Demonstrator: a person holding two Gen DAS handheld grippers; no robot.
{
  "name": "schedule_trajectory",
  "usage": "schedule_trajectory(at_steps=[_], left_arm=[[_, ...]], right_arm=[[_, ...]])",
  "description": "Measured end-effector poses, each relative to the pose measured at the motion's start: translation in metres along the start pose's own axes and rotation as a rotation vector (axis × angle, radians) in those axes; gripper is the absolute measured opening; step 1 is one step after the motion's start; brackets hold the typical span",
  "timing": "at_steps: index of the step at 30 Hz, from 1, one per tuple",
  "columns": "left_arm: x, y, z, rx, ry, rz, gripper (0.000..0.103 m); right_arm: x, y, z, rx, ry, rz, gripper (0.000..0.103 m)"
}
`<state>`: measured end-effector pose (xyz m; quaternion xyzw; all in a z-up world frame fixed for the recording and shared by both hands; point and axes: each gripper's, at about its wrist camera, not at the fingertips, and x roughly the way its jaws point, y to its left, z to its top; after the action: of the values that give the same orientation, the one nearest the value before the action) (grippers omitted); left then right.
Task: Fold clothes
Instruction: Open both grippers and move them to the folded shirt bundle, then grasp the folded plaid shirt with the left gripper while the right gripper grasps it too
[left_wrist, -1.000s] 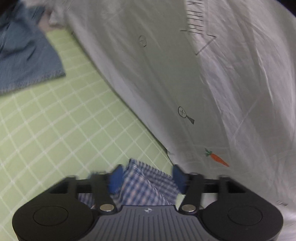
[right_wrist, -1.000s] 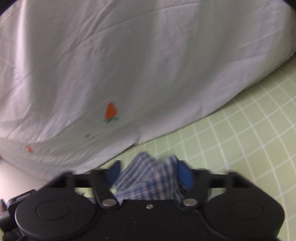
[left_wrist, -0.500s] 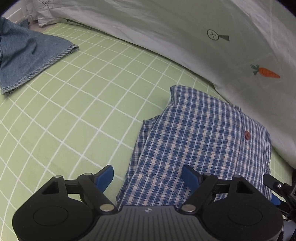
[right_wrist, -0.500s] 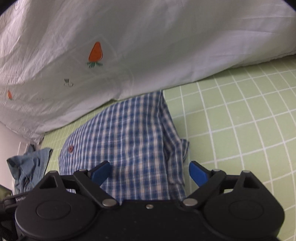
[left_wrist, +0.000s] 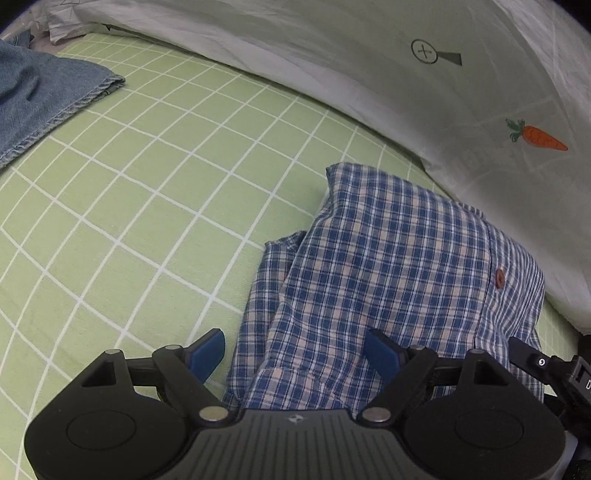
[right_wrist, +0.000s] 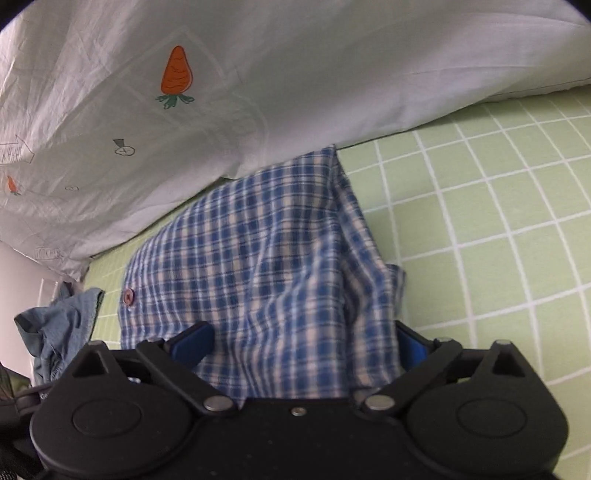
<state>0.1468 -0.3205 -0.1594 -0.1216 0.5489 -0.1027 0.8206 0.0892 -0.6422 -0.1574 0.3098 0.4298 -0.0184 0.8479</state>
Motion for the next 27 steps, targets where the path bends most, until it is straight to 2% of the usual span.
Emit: schedule_trajectory(at_steps=[3,5,10,11,13,15,18,22,27], left_arm=[[0.000,0.001,0.000,0.003,-0.009,-0.029,0.082],[0.000,0.002,-0.001,-0.001,-0.012,-0.064,0.080],[0.003,0.006,-0.005,-0.074,-0.001,-0.174,0.056],[0.004,0.008,-0.007,-0.099,0.002,-0.197,0.053],[0.004,0.009,-0.013,-0.156,0.016,-0.255,0.039],[-0.001,0.004,-0.021,-0.158,0.027,-0.278,0.033],[-0.015,-0.009,-0.034,-0.122,0.047,-0.285,0.029],[-0.039,-0.022,-0.058,-0.093,0.084,-0.315,0.028],[-0.077,-0.031,-0.090,-0.050,0.107,-0.372,0.028]], right_arm=[[0.005,0.007,0.000,-0.002,-0.001,0.004,0.102],[0.009,0.009,0.001,0.021,0.015,0.044,0.102],[0.023,0.022,-0.006,0.058,0.058,0.152,0.100],[0.024,0.026,-0.009,0.051,0.066,0.166,0.095],[0.026,0.032,-0.015,0.038,0.079,0.191,0.086],[0.022,0.036,-0.019,0.025,0.093,0.211,0.066],[0.010,0.035,-0.025,0.047,0.116,0.257,0.047],[-0.021,0.038,-0.045,0.007,0.131,0.235,0.043],[-0.079,0.030,-0.082,0.067,0.092,0.223,0.042]])
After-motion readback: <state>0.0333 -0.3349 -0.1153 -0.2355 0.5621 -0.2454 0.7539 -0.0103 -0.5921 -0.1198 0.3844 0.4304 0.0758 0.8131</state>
